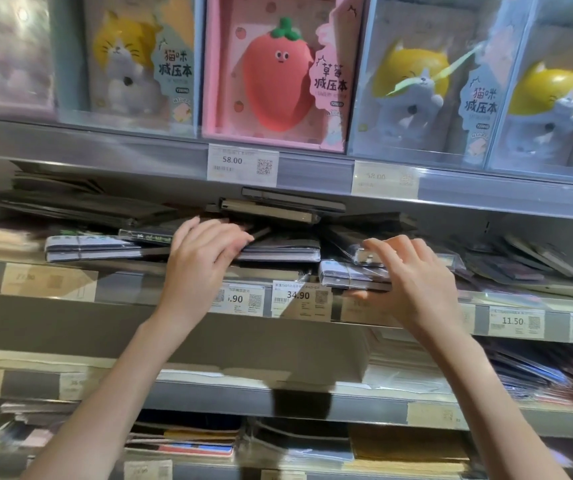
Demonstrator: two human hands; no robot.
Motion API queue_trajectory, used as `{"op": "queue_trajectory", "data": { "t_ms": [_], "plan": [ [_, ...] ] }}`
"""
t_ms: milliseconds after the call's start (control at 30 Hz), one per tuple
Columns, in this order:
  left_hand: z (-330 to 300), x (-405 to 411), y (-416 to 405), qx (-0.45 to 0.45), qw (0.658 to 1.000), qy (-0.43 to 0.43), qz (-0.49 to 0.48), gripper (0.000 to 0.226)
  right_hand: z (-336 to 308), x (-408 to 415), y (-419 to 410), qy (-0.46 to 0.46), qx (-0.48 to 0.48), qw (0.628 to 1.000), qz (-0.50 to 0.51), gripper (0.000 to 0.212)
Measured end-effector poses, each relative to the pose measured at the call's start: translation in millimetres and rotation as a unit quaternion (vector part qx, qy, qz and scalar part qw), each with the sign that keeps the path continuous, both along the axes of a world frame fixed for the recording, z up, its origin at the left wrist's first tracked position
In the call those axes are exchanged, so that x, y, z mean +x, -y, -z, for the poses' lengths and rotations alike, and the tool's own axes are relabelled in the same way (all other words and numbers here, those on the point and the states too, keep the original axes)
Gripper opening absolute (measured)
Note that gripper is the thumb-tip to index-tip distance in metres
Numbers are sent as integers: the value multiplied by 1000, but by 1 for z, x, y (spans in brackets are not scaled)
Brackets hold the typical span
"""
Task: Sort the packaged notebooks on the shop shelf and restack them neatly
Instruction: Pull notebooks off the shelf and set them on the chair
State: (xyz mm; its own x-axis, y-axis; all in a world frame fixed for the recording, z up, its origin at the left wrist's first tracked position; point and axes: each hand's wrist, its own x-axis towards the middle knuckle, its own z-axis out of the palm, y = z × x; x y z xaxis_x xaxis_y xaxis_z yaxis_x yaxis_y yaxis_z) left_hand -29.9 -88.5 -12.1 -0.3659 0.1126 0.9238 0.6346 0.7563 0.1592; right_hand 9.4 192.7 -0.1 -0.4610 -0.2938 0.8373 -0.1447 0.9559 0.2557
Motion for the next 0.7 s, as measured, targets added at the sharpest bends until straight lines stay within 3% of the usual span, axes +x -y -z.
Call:
{"op": "queue_trajectory", "data": {
  "t_ms": [233, 433, 700],
  "plan": [
    [-9, -13, 1, 5, 1000, 31, 5, 41, 2, 0, -2, -1, -12, 1000, 2, 63],
    [-15, -24, -10, 7, 984, 164, -75, 36, 3, 2, -1, 4, -25, 1000, 0, 63],
    [-48, -37, -20, -7, 974, 218, -64, 32, 2, 5, 0, 13, -44, 999, -18, 71]
  ]
}}
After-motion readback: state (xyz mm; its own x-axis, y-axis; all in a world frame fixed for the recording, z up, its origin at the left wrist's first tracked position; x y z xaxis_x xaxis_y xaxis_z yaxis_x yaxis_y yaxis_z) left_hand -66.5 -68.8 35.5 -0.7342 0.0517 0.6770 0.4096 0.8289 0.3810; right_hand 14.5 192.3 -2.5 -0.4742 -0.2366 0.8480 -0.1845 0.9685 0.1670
